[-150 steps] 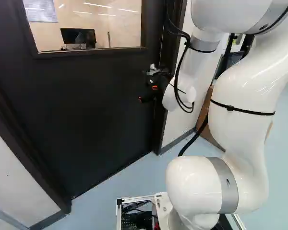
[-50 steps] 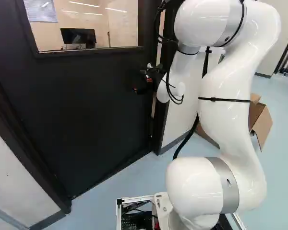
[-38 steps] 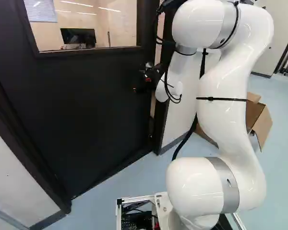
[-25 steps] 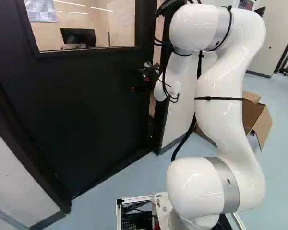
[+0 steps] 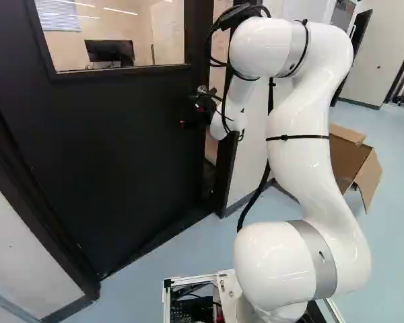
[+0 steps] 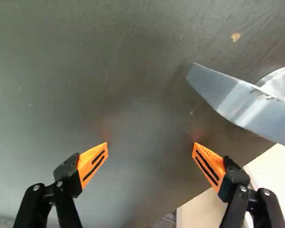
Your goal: Open the door and move inside
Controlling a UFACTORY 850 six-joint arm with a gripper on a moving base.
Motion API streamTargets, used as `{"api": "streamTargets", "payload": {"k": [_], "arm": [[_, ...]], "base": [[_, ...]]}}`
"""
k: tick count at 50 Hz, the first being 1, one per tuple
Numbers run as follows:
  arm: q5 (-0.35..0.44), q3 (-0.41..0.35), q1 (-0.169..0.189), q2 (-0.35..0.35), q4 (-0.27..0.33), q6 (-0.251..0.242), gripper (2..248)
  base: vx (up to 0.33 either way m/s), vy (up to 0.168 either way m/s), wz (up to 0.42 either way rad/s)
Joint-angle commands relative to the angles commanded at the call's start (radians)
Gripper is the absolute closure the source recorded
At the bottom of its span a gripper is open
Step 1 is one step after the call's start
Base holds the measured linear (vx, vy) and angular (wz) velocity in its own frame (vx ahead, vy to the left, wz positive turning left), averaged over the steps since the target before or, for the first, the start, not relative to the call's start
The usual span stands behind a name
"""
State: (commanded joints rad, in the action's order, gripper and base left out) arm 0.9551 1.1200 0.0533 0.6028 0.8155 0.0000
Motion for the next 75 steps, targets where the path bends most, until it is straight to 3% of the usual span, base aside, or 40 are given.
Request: {"api": "streamTargets", "payload": {"k": [36, 75], "arm": [[0.000, 0.172, -0.054, 0.122, 0.000, 0.000, 3], [0.000, 0.413, -0.121, 0.287, 0.000, 0.000, 3]], "base": [[0.000, 0.000, 0.000], [0.000, 0.000, 0.000]]}}
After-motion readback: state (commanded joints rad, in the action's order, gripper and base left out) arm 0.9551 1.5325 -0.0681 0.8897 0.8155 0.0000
